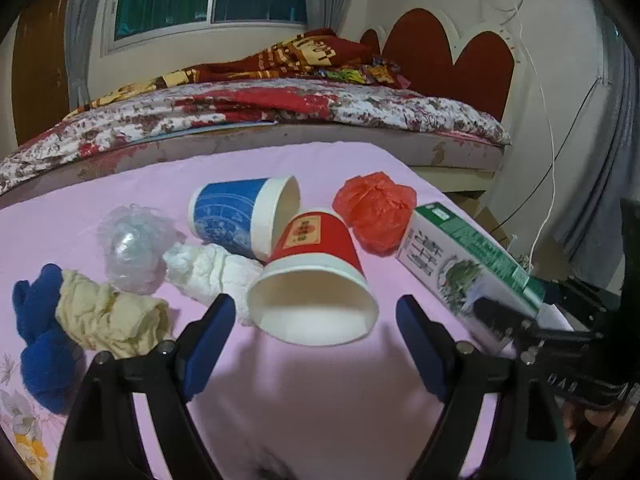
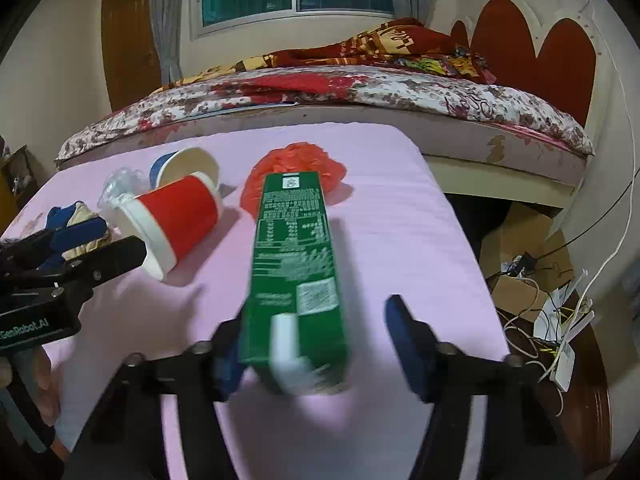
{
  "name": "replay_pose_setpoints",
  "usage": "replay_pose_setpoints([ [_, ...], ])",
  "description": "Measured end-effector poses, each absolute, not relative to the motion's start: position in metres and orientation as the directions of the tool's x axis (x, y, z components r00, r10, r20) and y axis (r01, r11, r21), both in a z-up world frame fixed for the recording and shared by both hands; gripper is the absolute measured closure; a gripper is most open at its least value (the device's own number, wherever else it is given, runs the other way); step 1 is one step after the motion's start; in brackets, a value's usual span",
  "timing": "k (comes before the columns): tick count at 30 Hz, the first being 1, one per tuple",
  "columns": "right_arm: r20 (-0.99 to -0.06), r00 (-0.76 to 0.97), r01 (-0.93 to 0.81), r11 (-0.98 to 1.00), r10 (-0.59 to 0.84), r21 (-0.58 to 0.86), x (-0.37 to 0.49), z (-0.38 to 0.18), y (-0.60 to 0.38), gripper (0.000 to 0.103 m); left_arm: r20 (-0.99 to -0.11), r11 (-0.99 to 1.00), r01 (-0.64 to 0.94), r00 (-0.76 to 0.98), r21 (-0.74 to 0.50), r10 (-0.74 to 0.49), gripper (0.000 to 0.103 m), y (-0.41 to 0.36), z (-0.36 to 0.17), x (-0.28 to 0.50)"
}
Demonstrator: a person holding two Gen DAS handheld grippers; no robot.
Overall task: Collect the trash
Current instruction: 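Grasp the green milk carton with the right gripper while the left gripper grasps the red paper cup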
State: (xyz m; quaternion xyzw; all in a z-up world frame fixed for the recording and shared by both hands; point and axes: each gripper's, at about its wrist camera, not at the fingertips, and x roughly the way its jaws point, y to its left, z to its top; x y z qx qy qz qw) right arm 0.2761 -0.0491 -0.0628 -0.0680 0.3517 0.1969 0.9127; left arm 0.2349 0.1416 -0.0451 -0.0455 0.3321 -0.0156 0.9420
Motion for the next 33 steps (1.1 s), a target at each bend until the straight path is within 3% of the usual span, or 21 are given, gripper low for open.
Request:
replay_pose_setpoints([
  [4,-0.674,0.656,-0.408,0.911,0.34,0.062,0.284,-0.062,-0.056,0.054,-0.619,0.997,0.012,0.783,-0.077,-0.057,0.019,0.134,-0.044,0.24],
  [12,-0.662,0.652,-0.426,0.901,0.37,0.083,0.284,-0.061,-0.057,0.058,-0.657,0.996,-0.004,0.752,-0.09,-0.056,0.02,0.135,-0.049,0.253],
  [17,-0.663,0.651,-0.423,0.902,0.37,0.087,0.283,-0.061,-0.057,0.059,-0.657,0.995,0.001,0.75,-0.103,-0.069,0.034,0.136,-0.05,0.251],
  [18,-0.663,0.651,-0.424,0.901,0.371,0.089,0.284,-0.061,-0.058,0.059,-0.661,0.995,0.006,0.747,-0.097,-0.069,0.051,0.135,-0.05,0.251],
  [20,-0.663,0.651,-0.422,0.902,0.37,0.089,0.283,-0.062,-0.058,0.059,-0.666,0.994,0.022,0.74,-0.11,-0.09,0.054,0.133,-0.051,0.247],
  [21,-0.663,0.651,-0.421,0.903,0.37,0.091,0.284,-0.062,-0.058,0.059,-0.661,0.994,0.02,0.745,-0.112,-0.089,0.052,0.133,-0.051,0.244],
  [23,-0.661,0.653,-0.417,0.904,0.369,0.093,0.283,-0.063,-0.06,0.059,-0.651,0.995,-0.007,0.757,-0.104,-0.063,0.028,0.136,-0.048,0.239],
  [24,-0.661,0.654,-0.414,0.905,0.368,0.094,0.283,-0.063,-0.061,0.06,-0.633,0.993,-0.016,0.771,-0.116,-0.062,0.009,0.14,-0.045,0.235],
  [25,-0.66,0.655,-0.412,0.906,0.367,0.095,0.281,-0.063,-0.063,0.06,-0.615,0.991,-0.019,0.786,-0.131,-0.066,0.0,0.144,-0.043,0.23],
  [33,-0.655,0.67,-0.385,0.918,0.348,0.095,0.275,-0.063,-0.074,0.062,-0.635,0.998,0.033,0.771,-0.045,-0.054,0.0,0.144,-0.044,0.253],
])
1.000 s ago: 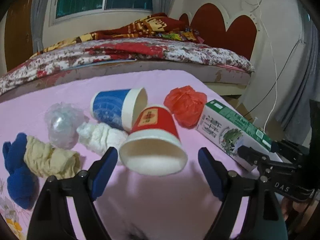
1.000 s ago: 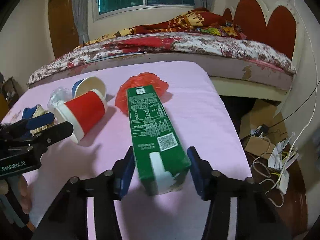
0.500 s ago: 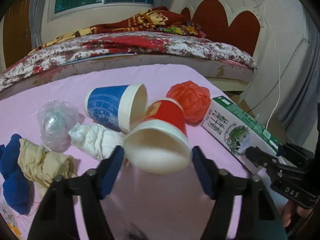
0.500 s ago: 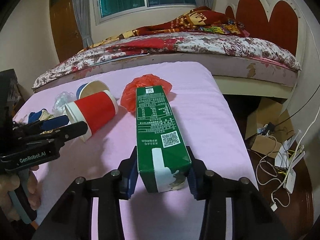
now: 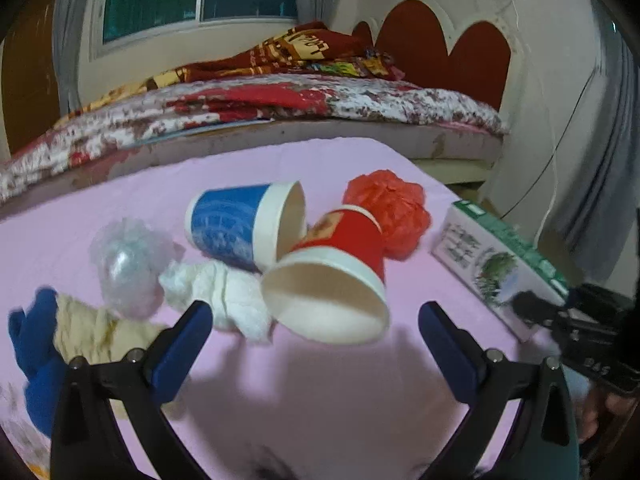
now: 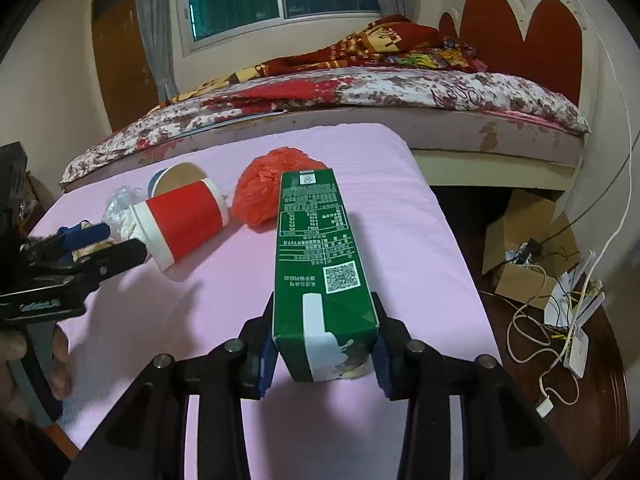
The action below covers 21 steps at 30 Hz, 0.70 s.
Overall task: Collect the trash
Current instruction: 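Grasp the green milk carton with the right gripper while the left gripper grasps the red paper cup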
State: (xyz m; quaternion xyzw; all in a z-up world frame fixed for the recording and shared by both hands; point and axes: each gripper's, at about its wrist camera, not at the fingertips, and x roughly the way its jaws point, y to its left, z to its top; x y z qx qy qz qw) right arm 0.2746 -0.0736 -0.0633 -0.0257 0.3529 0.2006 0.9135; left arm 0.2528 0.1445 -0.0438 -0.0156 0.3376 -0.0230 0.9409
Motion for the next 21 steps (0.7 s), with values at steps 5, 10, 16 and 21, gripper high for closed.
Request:
replay_pose_setpoints([
  [5,-0.669,0.684,-0.34,0.938,0.292,0.061,0.282,-0.059,-0.076,0.062,-0.637,0.998,0.051,0.768,-0.044,-0.067,0.0,0.145,-0.045,0.263],
  [10,-0.685,0.673,-0.316,0.946,0.279,0.075,0.294,-0.055,-0.08,0.062,-0.654,0.995,0.079,0.75,-0.06,-0.099,0.0,0.148,-0.048,0.274],
  [16,-0.685,0.67,-0.324,0.943,0.285,0.075,0.294,-0.053,-0.08,0.063,-0.671,0.994,0.098,0.734,-0.053,-0.108,0.032,0.145,-0.051,0.28],
  [21,-0.68,0.672,-0.336,0.939,0.294,0.074,0.287,-0.052,-0.081,0.063,-0.646,0.993,0.108,0.755,-0.052,-0.115,0.043,0.139,-0.043,0.268],
])
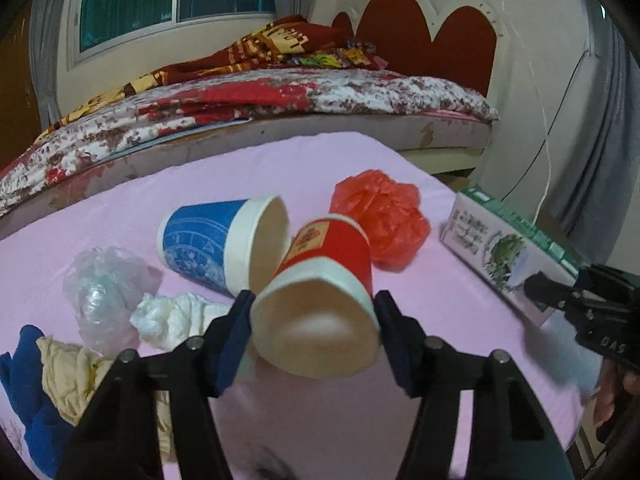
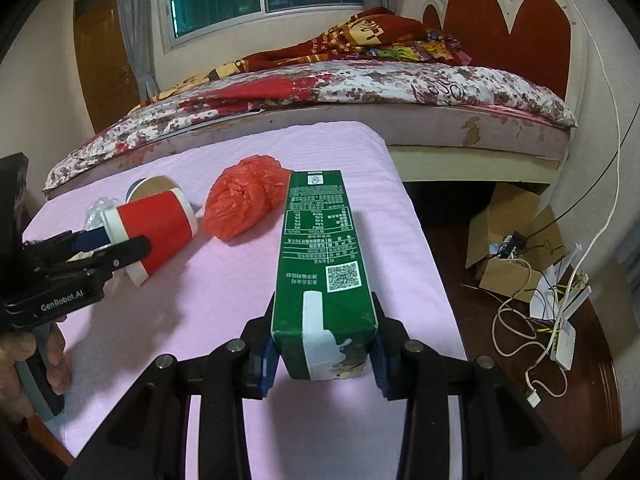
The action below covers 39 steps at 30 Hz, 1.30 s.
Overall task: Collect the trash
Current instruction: 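Grasp the green milk carton with the right gripper while the left gripper grasps the red paper cup, then carry the green carton and red cup over the black bin with both grippers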
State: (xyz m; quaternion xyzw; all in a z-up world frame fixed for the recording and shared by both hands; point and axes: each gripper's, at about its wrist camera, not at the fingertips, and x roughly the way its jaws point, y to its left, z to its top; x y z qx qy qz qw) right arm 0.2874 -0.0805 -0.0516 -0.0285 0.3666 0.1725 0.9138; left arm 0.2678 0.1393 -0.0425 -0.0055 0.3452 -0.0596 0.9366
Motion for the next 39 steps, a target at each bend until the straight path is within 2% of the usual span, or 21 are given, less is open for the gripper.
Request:
replay_pose_setpoints([
  [3,-0.675,0.677,-0.34,0.938,0.294,0.068,0.282,-0.048,-0.083,0.063,-0.63,0.992,0.108,0.767,-0.064,-0.124,0.043,0.136,-0.036,0.255],
  [12,-0.671,0.681,-0.338,0.939,0.293,0.067,0.26,-0.046,-0.095,0.063,-0.603,0.987,0.113,0.781,-0.115,-0.16,0.054,0.126,-0.032,0.226],
  [21,-0.659,0.7,-0.335,0.942,0.275,0.037,0.226,-0.037,-0.121,0.063,-0.558,0.976,0.147,0.802,-0.161,-0.213,0.054,0.106,-0.024,0.197],
  [39,-0.633,0.754,-0.19,0.981,0.175,0.046,0.151,-0.022,-0.237,0.063,-0.543,0.945,0.312,0.778,-0.103,-0.316,0.054,0.004,-0.005,0.15],
])
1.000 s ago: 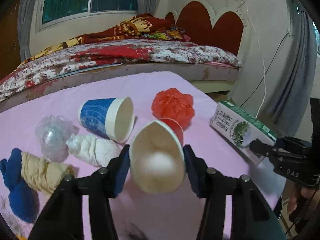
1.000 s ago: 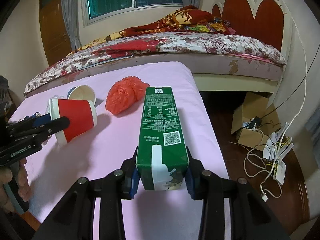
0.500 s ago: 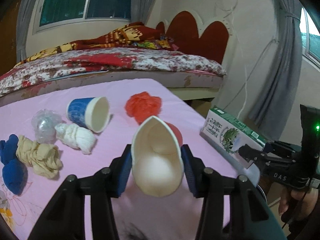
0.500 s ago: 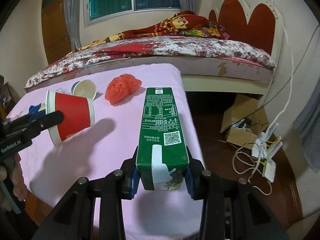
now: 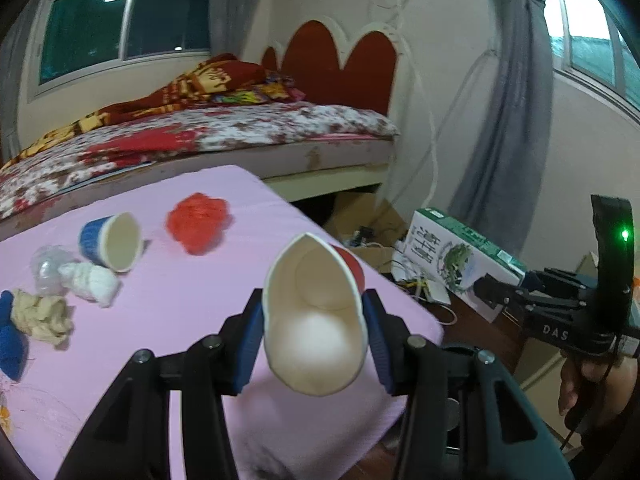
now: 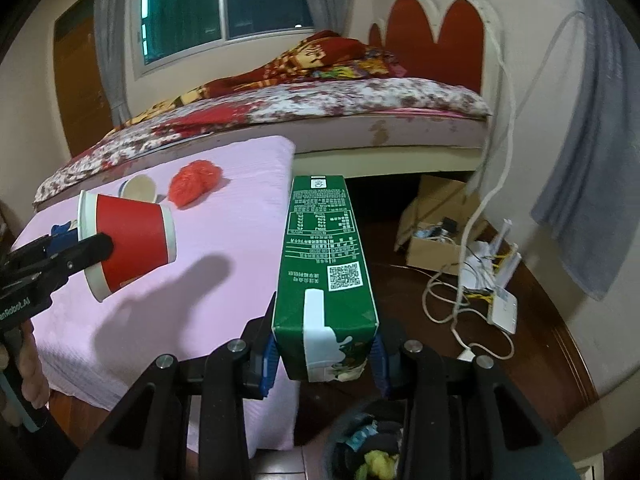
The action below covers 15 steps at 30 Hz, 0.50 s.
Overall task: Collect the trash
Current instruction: 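Carry the green carton and red cup over the black bin with both grippers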
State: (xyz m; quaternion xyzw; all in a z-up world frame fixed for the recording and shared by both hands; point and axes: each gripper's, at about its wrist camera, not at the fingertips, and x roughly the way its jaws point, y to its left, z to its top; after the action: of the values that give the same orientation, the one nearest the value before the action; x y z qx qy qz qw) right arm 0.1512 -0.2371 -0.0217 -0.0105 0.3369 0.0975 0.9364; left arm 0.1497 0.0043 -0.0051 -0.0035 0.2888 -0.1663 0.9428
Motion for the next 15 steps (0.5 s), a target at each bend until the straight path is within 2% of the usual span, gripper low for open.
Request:
replay_pose_setpoints([
  [15,-0.663,0.744,-0.059,0.997,0.081,0.056,0.112,-0.041,-0.327,0.063,-0.568,0.867,0.489,0.687,-0.098,-0.452,0.054,-0.089,-0.01,0.127],
])
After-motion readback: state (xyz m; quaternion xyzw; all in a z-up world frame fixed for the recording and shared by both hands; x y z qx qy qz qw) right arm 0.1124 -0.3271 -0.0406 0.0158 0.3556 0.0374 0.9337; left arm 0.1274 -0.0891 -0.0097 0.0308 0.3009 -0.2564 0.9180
